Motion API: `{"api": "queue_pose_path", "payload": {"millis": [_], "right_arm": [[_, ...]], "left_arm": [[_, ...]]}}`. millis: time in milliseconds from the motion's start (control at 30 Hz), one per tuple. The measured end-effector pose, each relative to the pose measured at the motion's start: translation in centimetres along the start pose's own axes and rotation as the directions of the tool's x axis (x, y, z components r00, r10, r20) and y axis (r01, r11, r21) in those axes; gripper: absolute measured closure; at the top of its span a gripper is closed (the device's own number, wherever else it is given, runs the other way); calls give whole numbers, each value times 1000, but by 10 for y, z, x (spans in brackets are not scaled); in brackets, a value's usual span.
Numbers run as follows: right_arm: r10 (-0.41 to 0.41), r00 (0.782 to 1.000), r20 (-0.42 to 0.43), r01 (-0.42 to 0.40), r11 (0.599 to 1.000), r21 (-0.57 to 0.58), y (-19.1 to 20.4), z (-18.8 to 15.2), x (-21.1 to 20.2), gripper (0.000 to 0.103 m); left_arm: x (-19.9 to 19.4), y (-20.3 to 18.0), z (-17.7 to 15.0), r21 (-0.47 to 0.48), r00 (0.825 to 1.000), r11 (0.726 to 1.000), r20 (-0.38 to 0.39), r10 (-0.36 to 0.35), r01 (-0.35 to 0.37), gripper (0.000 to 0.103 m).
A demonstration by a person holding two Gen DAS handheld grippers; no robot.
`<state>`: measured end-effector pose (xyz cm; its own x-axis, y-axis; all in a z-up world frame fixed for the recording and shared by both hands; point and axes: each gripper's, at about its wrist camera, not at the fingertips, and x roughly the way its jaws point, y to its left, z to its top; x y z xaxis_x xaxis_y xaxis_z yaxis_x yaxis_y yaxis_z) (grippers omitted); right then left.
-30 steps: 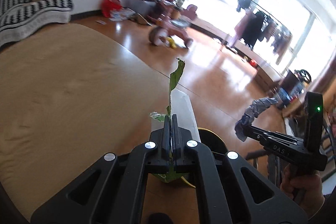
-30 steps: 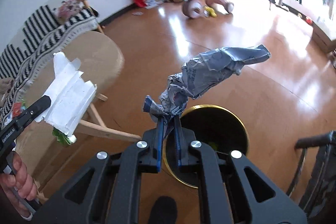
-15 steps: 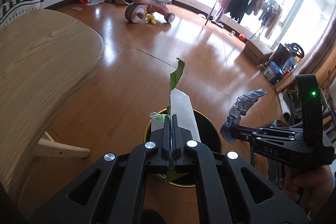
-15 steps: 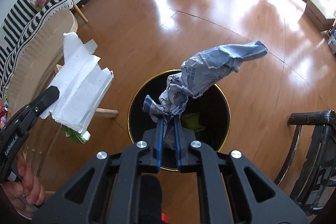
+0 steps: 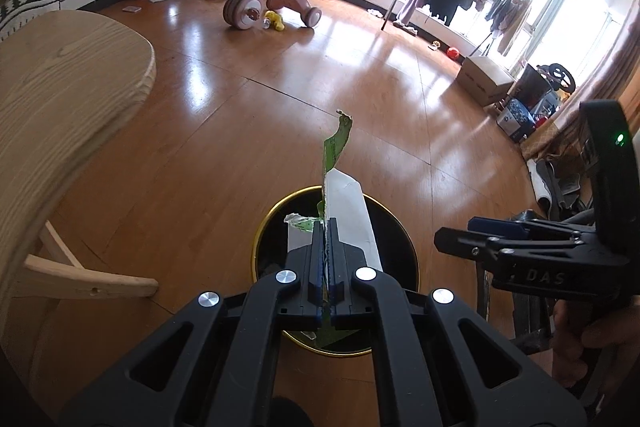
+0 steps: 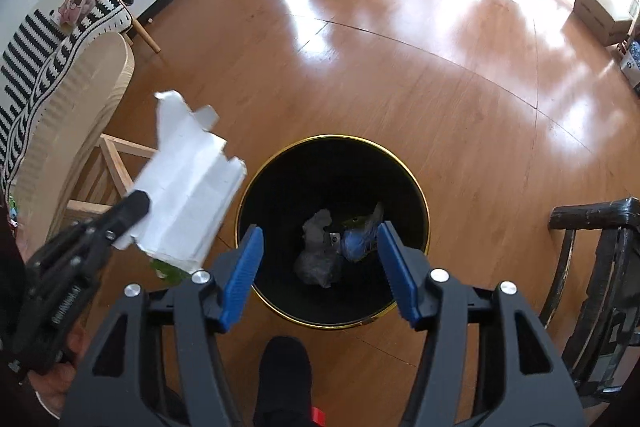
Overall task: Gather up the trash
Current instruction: 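Carry the carton and foil wrapper to the black bin and release them, then return both open tools to the trash on the table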
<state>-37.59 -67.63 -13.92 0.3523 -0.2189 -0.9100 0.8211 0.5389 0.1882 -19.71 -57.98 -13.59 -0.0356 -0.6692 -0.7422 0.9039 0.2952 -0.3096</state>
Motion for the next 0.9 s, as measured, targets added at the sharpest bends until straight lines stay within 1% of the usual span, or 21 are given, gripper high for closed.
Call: {"api": "queue_pose_path", "payload": {"millis": [233, 367, 500, 600, 633, 700, 733, 767, 800, 833, 900], "right_arm": [[-25, 998, 61, 21, 998, 60, -9, 3, -13, 38], [-43, 994, 102, 32, 994, 103, -17, 5, -24, 35], [-60, 989, 136, 41, 990, 138, -23, 6, -33, 30], [-59, 987, 151, 36, 987, 154, -23, 6, -38, 29], [-62, 985, 160, 37, 987, 159, -23, 6, -40, 29], [-65, 983, 174, 37, 986, 162, -22, 8, -43, 28], [-67, 981, 179, 37, 986, 165, -22, 8, -45, 28], [-65, 981, 185, 33, 985, 169, -21, 9, -46, 28], [-62, 980, 191, 29, 985, 172, -21, 9, -48, 27], [-61, 979, 195, 27, 984, 174, -20, 10, -49, 27], [-59, 978, 201, 25, 985, 169, -16, 11, -50, 27]], "left_arm": [[14, -6, -4, 24, 999, 1000, -31, -6, 7, 102], [18, -8, -4, 35, 999, 999, -35, -14, 15, 102], [23, -11, -5, 42, 999, 999, -36, -33, 35, 102], [27, -11, -6, 60, 998, 997, -48, -43, 46, 101], [28, -12, -7, 63, 998, 997, -51, -44, 47, 99], [29, -13, -6, 59, 997, 997, -51, -50, 53, 84], [29, -13, -6, 56, 997, 997, -43, -59, 62, 54], [27, -13, -6, 52, 998, 997, -31, -57, 59, 28], [24, -13, -6, 49, 999, 998, -10, -48, 48, 24], [21, -14, -5, 52, 999, 998, 9, -47, 46, 24], [19, -14, -4, 63, 999, 997, 7, -50, 49, 24]]}}
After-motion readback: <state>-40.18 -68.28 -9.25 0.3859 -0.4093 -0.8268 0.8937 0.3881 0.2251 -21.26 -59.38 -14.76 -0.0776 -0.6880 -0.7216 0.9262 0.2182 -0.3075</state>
